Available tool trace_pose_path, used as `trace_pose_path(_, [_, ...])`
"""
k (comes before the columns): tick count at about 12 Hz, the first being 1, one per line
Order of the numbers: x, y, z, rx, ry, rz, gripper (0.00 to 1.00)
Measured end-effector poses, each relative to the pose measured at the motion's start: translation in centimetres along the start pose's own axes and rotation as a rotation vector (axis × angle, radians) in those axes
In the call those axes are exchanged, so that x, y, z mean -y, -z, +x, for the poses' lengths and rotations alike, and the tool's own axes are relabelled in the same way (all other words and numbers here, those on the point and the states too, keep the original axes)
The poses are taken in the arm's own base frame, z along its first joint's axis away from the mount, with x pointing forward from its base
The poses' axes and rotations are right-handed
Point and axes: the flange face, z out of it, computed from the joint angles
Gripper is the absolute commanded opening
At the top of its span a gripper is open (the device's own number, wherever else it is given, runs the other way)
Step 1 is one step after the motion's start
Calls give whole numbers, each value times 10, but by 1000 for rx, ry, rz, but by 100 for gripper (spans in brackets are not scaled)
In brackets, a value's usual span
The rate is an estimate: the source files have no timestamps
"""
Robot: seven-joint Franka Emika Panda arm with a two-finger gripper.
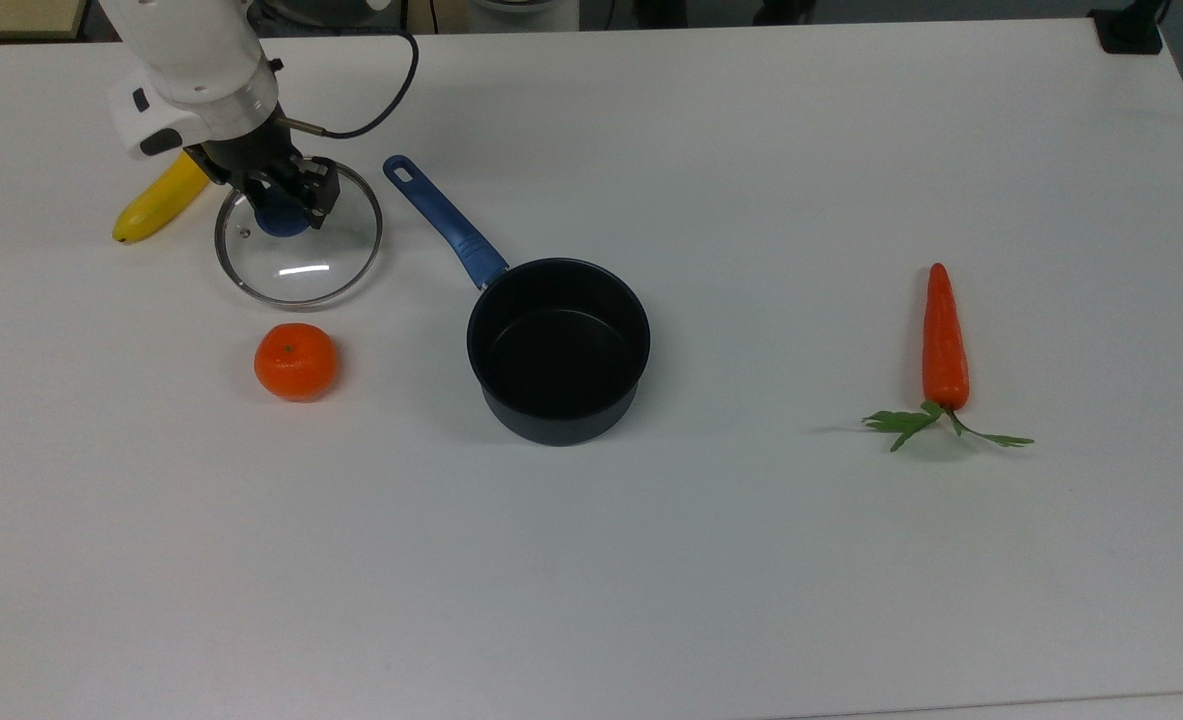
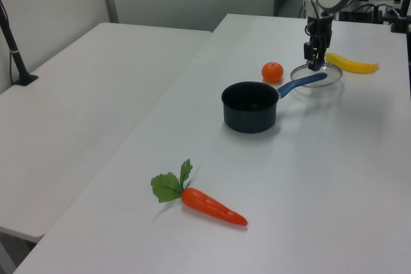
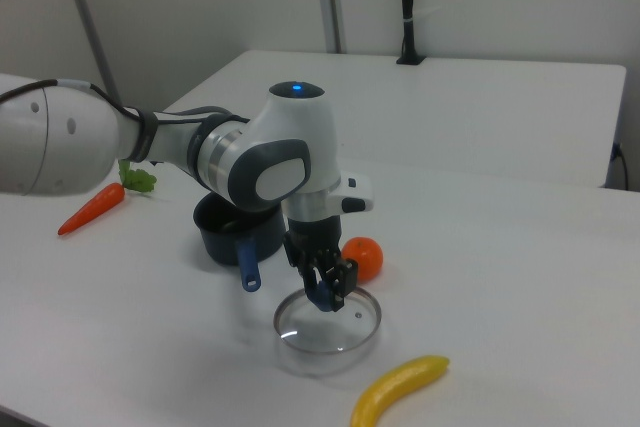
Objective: Open lid
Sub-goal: 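Lower the glass lid onto the table beside the tangerine, then open the gripper and raise it away from the lid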
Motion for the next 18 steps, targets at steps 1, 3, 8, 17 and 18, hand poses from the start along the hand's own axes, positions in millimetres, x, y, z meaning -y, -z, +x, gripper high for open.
trace_pose_path(1, [1, -4, 0, 7, 2, -1, 36])
trace_pose_path(3, [3, -12, 1, 20, 6, -3, 39])
trace_pose_path(8, [7, -19, 2, 31, 26, -24, 55])
trace_pose_path(17, [8, -21, 2, 35, 29, -26, 93])
trace_pose_path(18, [8, -20, 2, 32, 28, -26, 97])
